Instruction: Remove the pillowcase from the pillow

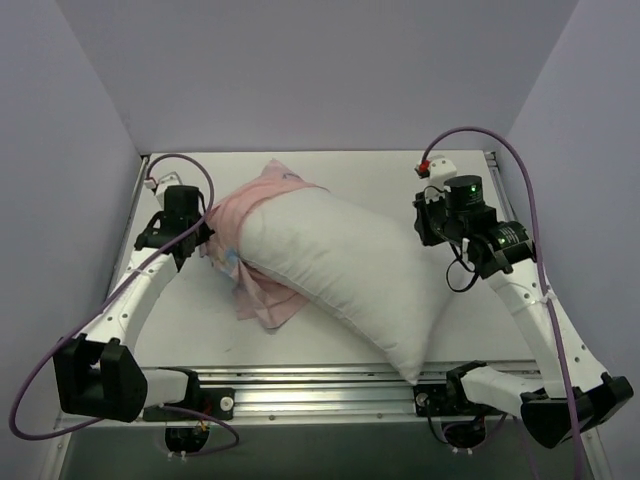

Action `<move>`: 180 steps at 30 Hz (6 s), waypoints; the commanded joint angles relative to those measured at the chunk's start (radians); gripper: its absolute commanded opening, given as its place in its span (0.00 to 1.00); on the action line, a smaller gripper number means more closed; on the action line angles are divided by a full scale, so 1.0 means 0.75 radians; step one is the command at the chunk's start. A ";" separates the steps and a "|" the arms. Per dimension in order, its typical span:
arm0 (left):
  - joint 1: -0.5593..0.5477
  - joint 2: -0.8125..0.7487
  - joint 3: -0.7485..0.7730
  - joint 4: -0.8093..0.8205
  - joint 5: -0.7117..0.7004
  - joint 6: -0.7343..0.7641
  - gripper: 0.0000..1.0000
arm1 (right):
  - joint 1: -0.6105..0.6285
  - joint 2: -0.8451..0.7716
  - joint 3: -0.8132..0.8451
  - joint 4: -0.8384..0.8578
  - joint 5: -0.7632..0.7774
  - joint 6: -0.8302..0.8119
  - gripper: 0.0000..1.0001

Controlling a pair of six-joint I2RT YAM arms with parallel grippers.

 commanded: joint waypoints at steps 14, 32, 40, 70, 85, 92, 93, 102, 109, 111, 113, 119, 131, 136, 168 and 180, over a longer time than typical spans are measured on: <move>-0.050 0.050 0.136 0.119 0.163 0.210 0.02 | 0.410 0.030 0.017 0.128 -0.018 0.079 0.40; -0.183 -0.063 -0.025 0.088 0.288 0.177 0.02 | 1.129 0.707 0.106 0.527 0.884 -0.297 1.00; -0.157 -0.040 -0.030 0.027 0.250 0.189 0.02 | 1.068 0.887 0.001 0.650 1.165 -0.381 1.00; 0.189 0.138 0.085 -0.006 0.110 0.116 0.02 | 0.373 0.251 0.011 0.237 0.981 -0.023 0.00; 0.302 0.295 0.195 -0.051 0.121 0.077 0.02 | 0.023 0.077 0.020 0.174 0.568 0.002 0.00; 0.298 0.344 0.485 -0.108 0.180 0.124 0.02 | 0.013 0.091 0.105 0.188 0.439 0.114 0.00; 0.281 0.352 0.528 -0.124 0.259 0.128 0.02 | 0.013 0.111 0.142 0.182 0.431 0.120 0.00; 0.089 0.295 0.909 -0.249 0.166 0.251 0.02 | -0.057 0.320 0.763 0.131 0.374 0.085 0.00; 0.081 0.418 1.226 -0.323 0.233 0.247 0.02 | -0.067 0.474 1.095 0.090 0.402 0.051 0.00; 0.050 0.434 1.299 -0.323 0.262 0.267 0.02 | -0.077 0.472 1.089 0.110 0.406 0.051 0.00; 0.042 0.442 1.328 -0.341 0.258 0.269 0.03 | -0.081 0.437 1.063 0.157 0.378 0.055 0.00; 0.062 0.453 1.361 -0.325 0.221 0.308 0.03 | -0.082 0.353 0.903 0.209 0.402 0.008 0.00; -0.048 0.586 1.478 -0.270 0.415 0.306 0.09 | -0.063 0.412 0.582 0.351 0.143 0.099 0.00; -0.128 0.569 1.165 -0.143 0.429 0.223 0.11 | -0.008 0.516 0.423 0.462 -0.005 0.184 0.00; 0.038 -0.065 1.159 -0.574 0.033 0.418 0.94 | -0.026 0.186 0.551 0.342 0.432 0.233 0.99; 0.005 -0.196 1.621 -0.742 -0.335 0.523 0.94 | -0.026 -0.230 0.576 0.491 0.999 -0.094 1.00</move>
